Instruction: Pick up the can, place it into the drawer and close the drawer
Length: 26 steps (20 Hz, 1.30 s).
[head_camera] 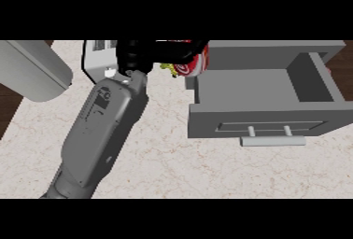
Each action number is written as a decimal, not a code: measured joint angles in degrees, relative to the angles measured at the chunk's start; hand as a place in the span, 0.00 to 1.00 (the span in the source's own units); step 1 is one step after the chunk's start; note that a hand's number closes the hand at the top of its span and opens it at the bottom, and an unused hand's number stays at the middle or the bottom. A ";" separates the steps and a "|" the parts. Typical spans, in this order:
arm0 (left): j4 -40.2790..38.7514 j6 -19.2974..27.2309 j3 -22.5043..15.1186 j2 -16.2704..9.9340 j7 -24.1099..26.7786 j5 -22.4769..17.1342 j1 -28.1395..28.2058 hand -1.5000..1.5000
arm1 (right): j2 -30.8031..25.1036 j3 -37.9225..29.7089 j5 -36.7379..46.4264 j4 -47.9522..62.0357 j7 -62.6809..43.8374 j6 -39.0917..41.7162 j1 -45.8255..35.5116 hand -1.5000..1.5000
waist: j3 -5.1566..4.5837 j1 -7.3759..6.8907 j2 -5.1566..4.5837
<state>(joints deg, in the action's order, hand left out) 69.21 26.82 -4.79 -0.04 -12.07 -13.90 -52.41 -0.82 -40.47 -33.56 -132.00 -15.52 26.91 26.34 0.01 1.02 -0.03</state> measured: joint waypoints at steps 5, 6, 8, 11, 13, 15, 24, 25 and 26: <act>-7.01 2.91 -1.71 0.03 2.24 -2.46 -6.76 1.00 | -0.03 0.01 0.17 1.16 0.76 0.39 -0.84 0.00 | 0.01 0.43 -0.09; -8.50 2.75 -1.50 0.03 2.91 -2.70 -7.79 1.00 | -0.10 -0.28 -0.09 1.20 0.58 0.36 -0.94 0.00 | 0.01 0.42 -0.10; -11.41 3.48 -1.86 0.03 3.40 -3.84 -10.43 1.00 | -0.23 0.63 0.64 0.51 0.53 -0.10 -0.68 0.00 | 0.02 0.54 -0.13; -14.88 5.99 -4.59 0.03 4.79 -6.64 -13.27 1.00 | 0.18 1.64 2.09 0.90 1.03 -0.14 -1.29 0.00 | 0.02 0.82 -0.17; -17.59 6.73 -5.48 0.04 5.84 -8.79 -15.34 1.00 | -0.40 1.11 0.81 0.03 0.07 -0.26 -1.12 0.00 | 0.02 1.11 -0.21; -19.60 7.84 -7.45 0.03 7.18 -11.21 -16.45 1.00 | -0.10 0.95 1.46 1.08 1.05 0.74 -1.20 0.00 | 0.03 1.37 -0.25; -30.16 10.39 -12.61 0.03 12.54 -21.11 -23.81 1.00 | -0.10 2.44 3.22 0.30 -0.32 -0.48 -3.82 0.00 | 0.06 2.53 -0.57; -31.16 10.53 -13.40 0.04 13.17 -22.06 -24.03 1.00 | -0.44 2.14 2.79 0.61 -0.48 -0.40 -3.88 0.00 | 0.06 2.65 -0.59; -31.99 10.75 -14.05 0.04 13.67 -23.11 -24.61 1.00 | -0.31 2.31 3.15 0.97 -0.28 -0.19 -4.10 0.00 | 0.06 2.72 -0.61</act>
<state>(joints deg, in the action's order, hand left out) 37.22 37.56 -18.84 0.00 1.60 -37.02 -77.02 -1.13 -38.16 -30.41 -131.03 -15.80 26.73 22.24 0.07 3.74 -0.65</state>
